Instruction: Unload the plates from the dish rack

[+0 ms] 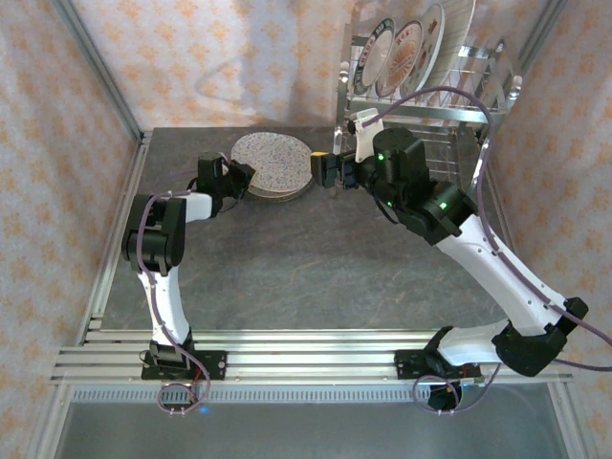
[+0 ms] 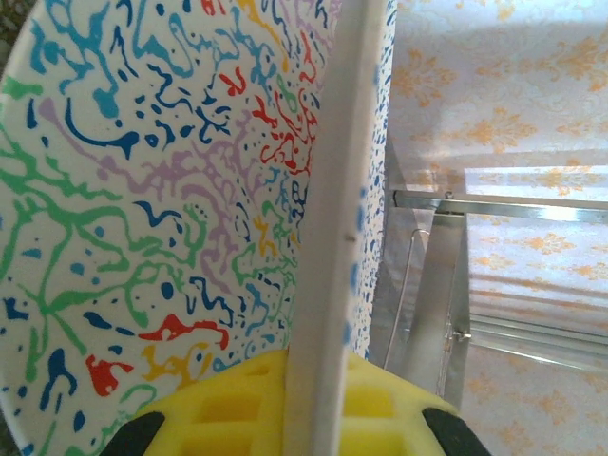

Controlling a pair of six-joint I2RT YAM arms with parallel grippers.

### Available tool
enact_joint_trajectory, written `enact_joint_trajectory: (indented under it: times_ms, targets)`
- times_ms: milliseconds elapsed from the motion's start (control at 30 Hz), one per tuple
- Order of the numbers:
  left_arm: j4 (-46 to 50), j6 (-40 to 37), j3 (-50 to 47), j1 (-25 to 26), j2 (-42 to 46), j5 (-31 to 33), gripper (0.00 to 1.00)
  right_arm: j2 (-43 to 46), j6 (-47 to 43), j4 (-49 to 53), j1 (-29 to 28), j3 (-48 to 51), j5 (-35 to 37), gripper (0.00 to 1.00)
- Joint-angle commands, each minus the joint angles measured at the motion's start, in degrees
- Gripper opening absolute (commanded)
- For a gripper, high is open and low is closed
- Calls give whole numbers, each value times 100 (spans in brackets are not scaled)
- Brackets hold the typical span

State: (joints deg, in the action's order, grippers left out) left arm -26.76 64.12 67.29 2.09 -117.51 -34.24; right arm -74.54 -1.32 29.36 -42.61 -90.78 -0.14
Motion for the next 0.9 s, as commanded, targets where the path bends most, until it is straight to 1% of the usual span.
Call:
enact_joint_trajectory:
  times_ms: [0,567,767,867]
  targets:
    - [-204,-130,273,-42,-42,-127,0,38,52,-119,-37,-177,207,99]
    - [-150,-101,344,-51,-205,-142,0,-90,88,-185,-37,-273,88,99]
    - [-21,-135,374,-51,-215,-170,17,-81,114,-144,-39,-273,77,99]
    - [268,-248,437,-51,-165,-160,28,-78,130,-142,-38,-273,87,99]
